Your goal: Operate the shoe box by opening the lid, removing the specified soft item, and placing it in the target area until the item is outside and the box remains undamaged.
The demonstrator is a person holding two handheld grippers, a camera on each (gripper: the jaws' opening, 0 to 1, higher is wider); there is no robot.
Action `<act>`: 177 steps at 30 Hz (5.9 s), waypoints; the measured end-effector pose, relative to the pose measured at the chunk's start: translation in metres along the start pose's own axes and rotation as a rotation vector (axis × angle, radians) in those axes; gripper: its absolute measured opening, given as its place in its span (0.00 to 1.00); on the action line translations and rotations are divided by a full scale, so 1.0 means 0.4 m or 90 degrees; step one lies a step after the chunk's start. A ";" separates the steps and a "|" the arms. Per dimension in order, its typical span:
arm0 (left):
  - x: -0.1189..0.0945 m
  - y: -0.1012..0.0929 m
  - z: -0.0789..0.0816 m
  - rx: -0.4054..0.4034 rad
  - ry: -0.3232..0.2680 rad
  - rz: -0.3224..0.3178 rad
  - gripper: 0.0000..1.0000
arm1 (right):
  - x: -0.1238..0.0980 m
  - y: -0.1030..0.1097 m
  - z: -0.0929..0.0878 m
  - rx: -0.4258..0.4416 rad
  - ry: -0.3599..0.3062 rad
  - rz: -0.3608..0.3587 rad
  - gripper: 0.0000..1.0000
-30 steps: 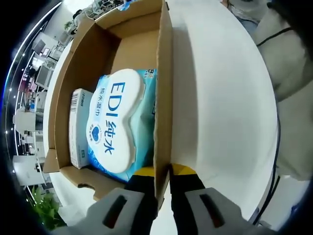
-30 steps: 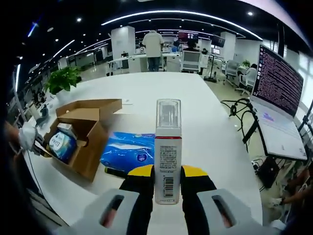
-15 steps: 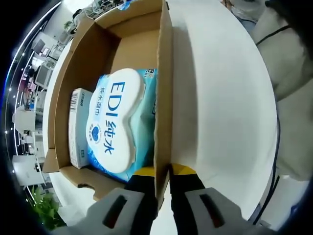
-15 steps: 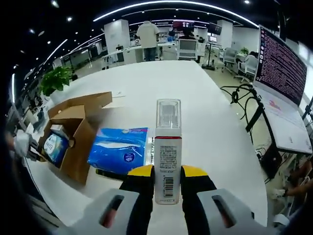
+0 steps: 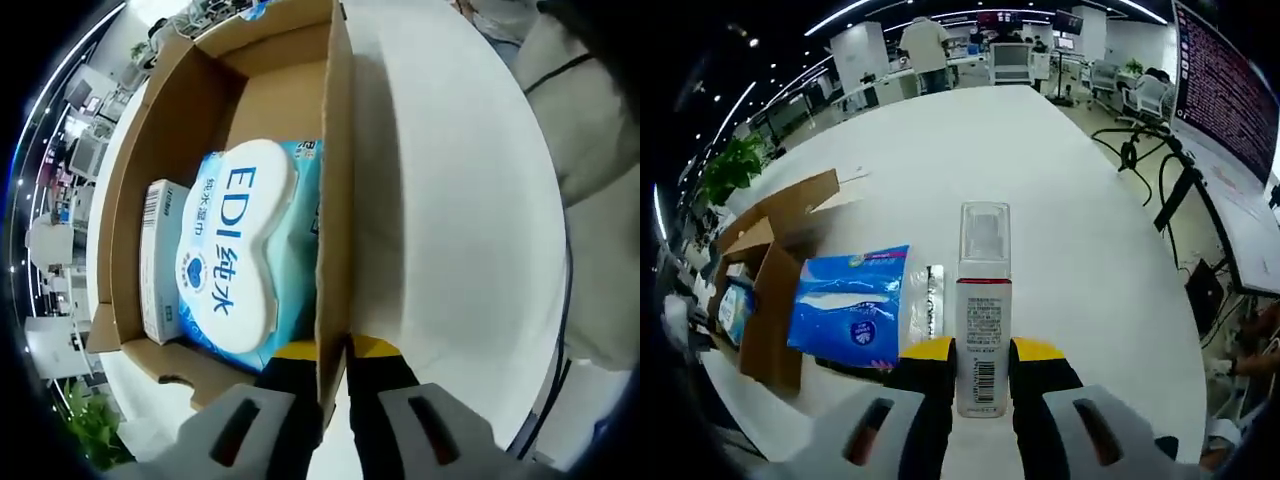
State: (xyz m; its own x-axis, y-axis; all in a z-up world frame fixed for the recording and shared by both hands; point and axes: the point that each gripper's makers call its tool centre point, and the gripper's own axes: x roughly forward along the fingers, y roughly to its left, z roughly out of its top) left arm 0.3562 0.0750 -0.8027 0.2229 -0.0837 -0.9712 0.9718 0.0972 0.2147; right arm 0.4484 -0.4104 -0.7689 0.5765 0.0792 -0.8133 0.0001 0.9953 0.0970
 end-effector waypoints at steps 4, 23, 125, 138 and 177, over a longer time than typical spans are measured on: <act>0.001 0.000 0.000 0.000 0.000 0.000 0.06 | 0.011 -0.006 0.014 0.031 -0.005 0.003 0.17; 0.001 0.001 0.001 -0.001 0.002 -0.001 0.06 | 0.089 0.014 -0.017 -0.039 0.069 0.001 0.17; 0.002 0.000 -0.005 0.006 0.007 0.010 0.06 | -0.283 0.211 0.121 -0.197 -0.196 -0.005 0.40; 0.001 0.001 -0.005 0.005 0.007 0.012 0.07 | -0.312 0.263 0.091 -0.248 -0.212 0.015 0.45; 0.001 0.002 -0.003 0.002 0.005 0.019 0.07 | -0.352 0.474 0.100 -0.352 -0.249 0.117 0.37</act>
State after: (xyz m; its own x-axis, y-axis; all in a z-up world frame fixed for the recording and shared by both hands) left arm 0.3571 0.0764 -0.8030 0.2511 -0.0723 -0.9653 0.9650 0.0962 0.2438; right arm 0.4000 -0.2350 -0.6132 0.7786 0.3268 -0.5357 -0.4818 0.8583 -0.1767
